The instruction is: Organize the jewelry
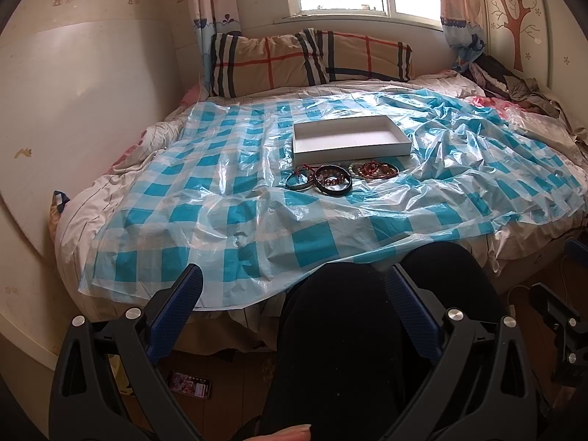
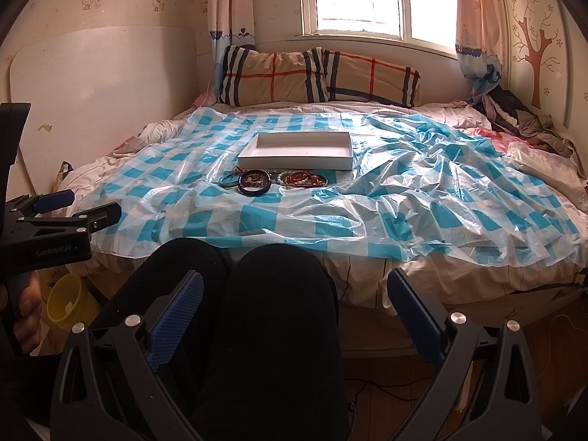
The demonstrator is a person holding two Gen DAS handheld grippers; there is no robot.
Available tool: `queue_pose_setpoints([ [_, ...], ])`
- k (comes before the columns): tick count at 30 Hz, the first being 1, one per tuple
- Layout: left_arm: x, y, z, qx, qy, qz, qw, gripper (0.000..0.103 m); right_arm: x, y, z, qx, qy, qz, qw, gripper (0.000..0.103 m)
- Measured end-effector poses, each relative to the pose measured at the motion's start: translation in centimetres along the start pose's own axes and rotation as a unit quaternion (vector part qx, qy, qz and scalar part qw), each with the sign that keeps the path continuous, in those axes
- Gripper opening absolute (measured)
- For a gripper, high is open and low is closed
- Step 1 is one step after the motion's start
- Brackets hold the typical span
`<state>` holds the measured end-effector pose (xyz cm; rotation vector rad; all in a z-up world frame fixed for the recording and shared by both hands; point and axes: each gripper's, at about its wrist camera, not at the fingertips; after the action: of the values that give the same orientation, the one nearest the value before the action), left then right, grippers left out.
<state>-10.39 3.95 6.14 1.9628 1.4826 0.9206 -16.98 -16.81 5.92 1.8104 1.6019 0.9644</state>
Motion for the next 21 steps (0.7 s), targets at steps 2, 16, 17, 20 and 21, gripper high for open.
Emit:
queue_pose_setpoints([
  [2, -0.01, 0.02, -0.03, 0.0, 0.0, 0.0, 1.0, 0.096, 0.03, 0.0, -0.01, 0.0, 0.0, 0.0, 1.0, 0.096],
  [16, -0.01, 0.05, 0.09, 0.003, -0.002, -0.001, 1.0, 0.096, 0.07, 0.02, 0.07, 0.001, -0.001, 0.0, 1.0, 0.096],
  [17, 0.08, 0.12, 0.22, 0.004, -0.004, -0.001, 1.0, 0.096, 0.08, 0.04, 0.11, 0.001, -0.001, 0.0, 1.0, 0.096],
  [20, 0.37, 0.23, 0.43, 0.008, -0.006, -0.004, 0.9999, 0.095, 0.22, 0.01, 0.08, -0.001, -0.002, -0.001, 1.0, 0.096],
  [21, 0.46, 0.27, 0.47, 0.008, -0.006, -0.005, 0.9999, 0.096, 0.27, -0.04, 0.01, -0.004, -0.003, -0.001, 1.0, 0.096],
])
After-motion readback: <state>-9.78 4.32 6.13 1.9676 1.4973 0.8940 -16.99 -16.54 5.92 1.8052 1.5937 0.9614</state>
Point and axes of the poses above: each gripper's, at about its wrist camera, not at the fingertips, and z roughly the way its jaws point, x to its left, y to its top, and after that the axes turned 8 degrees about z, right-handed
